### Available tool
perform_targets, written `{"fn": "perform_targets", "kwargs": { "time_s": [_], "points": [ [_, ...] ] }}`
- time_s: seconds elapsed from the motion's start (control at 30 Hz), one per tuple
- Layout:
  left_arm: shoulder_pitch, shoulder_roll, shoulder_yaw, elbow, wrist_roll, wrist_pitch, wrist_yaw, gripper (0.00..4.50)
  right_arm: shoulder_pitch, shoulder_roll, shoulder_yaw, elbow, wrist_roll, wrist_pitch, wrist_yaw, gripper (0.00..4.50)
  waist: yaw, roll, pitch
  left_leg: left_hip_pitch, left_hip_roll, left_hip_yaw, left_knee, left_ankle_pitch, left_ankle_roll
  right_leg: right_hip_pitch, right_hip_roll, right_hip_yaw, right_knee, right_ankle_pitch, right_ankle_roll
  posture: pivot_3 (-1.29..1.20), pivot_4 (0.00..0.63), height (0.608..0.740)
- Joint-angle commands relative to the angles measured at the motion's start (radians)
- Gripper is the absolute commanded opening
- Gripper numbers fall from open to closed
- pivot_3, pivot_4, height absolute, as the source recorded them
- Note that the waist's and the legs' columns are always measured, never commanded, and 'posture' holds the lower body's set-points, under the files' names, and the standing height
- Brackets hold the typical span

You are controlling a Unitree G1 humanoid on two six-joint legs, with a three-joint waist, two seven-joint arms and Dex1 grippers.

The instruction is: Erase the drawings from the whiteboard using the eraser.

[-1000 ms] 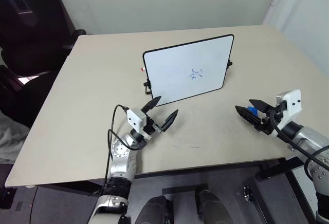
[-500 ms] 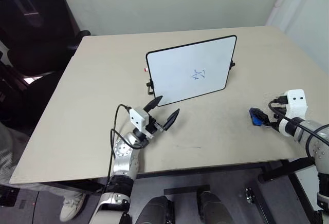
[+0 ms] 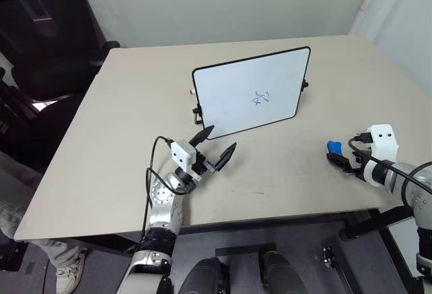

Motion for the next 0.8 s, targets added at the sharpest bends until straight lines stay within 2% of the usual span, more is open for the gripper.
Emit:
{"fn": "perform_targets", "kwargs": {
  "time_s": [0.03, 0.13, 0.63, 0.73, 0.8],
  "points": [
    [0.007, -0.022, -0.01, 0.019, -0.008, -0.019, 0.0, 4.5, -0.006, -0.002, -0.014, -0.019, 0.001, 0.002, 0.01, 3.16, 0.0, 0.0, 0.0, 0.0, 0.0, 0.0, 0.0, 0.0, 0.0, 0.0, 0.0, 0.0, 0.0, 0.0, 0.0, 0.0, 0.15, 0.726],
    [0.007, -0.02, -0.008, 0.018, -0.008, -0.018, 0.0, 4.5, -0.006, -0.001, -0.012, -0.019, 0.008, 0.013, 0.019, 2.14, 0.0, 0.0, 0.0, 0.0, 0.0, 0.0, 0.0, 0.0, 0.0, 0.0, 0.0, 0.0, 0.0, 0.0, 0.0, 0.0, 0.15, 0.726],
    [0.018, -0.018, -0.005, 0.008, -0.008, -0.018, 0.005, 4.5, -0.017, -0.006, 0.027, -0.012, -0.007, 0.013, 0.042, 2.14, 0.0, 0.0, 0.0, 0.0, 0.0, 0.0, 0.0, 0.0, -0.001, 0.0, 0.0, 0.0, 0.0, 0.0, 0.0, 0.0, 0.15, 0.726],
    [0.02, -0.017, -0.005, 0.004, -0.008, -0.019, 0.006, 4.5, -0.023, -0.008, 0.029, -0.01, -0.007, 0.012, 0.044, 1.56, 0.0, 0.0, 0.0, 0.0, 0.0, 0.0, 0.0, -0.001, -0.001, 0.0, 0.0, 0.0, 0.0, 0.0, 0.001, 0.0, 0.15, 0.726],
    [0.022, -0.017, -0.005, 0.002, -0.008, -0.019, 0.007, 4.5, -0.027, -0.008, 0.029, -0.009, -0.008, 0.011, 0.046, 1.0, 0.0, 0.0, 0.0, 0.0, 0.0, 0.0, 0.0, -0.001, -0.001, 0.0, 0.0, 0.0, 0.0, 0.0, 0.001, 0.0, 0.15, 0.726]
  ]
}}
